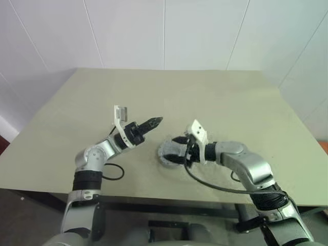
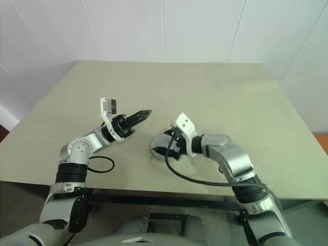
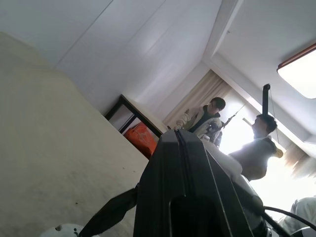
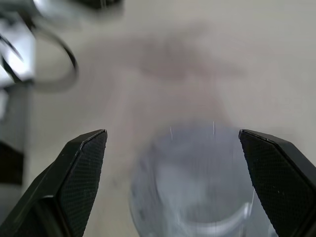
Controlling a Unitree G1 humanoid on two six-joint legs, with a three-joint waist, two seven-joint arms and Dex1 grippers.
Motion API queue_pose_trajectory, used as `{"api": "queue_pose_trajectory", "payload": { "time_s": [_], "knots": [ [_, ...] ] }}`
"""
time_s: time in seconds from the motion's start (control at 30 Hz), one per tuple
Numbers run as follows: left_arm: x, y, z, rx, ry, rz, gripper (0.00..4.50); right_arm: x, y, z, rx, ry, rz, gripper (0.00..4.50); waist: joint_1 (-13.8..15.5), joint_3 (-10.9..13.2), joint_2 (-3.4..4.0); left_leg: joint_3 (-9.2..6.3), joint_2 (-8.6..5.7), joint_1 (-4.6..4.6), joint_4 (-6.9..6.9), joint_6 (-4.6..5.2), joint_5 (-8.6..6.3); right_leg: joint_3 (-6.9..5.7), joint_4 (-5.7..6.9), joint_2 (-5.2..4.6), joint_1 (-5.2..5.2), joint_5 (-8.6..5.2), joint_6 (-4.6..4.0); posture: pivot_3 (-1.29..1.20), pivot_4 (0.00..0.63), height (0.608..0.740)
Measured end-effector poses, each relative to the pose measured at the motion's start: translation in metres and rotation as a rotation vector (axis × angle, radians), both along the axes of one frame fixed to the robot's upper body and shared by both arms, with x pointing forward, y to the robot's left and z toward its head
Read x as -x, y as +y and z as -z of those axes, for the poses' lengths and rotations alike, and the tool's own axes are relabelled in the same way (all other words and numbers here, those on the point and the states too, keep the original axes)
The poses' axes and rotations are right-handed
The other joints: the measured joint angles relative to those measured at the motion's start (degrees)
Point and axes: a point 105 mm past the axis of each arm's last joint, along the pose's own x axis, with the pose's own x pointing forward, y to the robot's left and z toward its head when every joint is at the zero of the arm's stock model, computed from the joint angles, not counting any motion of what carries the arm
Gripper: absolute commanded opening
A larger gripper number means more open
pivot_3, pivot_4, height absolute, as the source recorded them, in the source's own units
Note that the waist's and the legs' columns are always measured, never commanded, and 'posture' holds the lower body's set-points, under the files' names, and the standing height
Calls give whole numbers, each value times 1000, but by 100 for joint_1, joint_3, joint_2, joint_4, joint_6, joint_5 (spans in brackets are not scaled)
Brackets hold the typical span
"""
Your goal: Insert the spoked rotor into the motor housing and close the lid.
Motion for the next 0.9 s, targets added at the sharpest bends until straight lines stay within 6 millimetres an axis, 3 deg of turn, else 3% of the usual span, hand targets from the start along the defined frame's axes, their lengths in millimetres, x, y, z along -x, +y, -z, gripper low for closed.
{"api": "queue_pose_trajectory", "payload": {
  "time_s": [0.63,0.73,0.8,0.9],
  "knots": [
    [-6,4,9,-18,3,-47,0,-4,4,15,57,-25,82,4482,-2,-1,-3,0,-1,2,0,11,7,0,1,2,2,1,0,0,0,740],
    [-6,4,9,-18,5,-50,0,-6,3,16,67,-35,90,3885,-2,-1,-4,0,-1,4,2,10,7,0,2,2,3,1,0,0,0,740],
    [-7,5,10,-17,8,-52,0,-6,2,16,68,-36,93,3261,-2,-1,-4,0,-1,4,2,11,7,0,2,3,4,1,0,0,0,740],
    [-7,5,11,-16,11,-55,0,-6,2,16,67,-37,91,3214,-2,-1,-4,0,-1,4,2,12,8,0,3,3,4,1,0,0,0,740]
  ]
}}
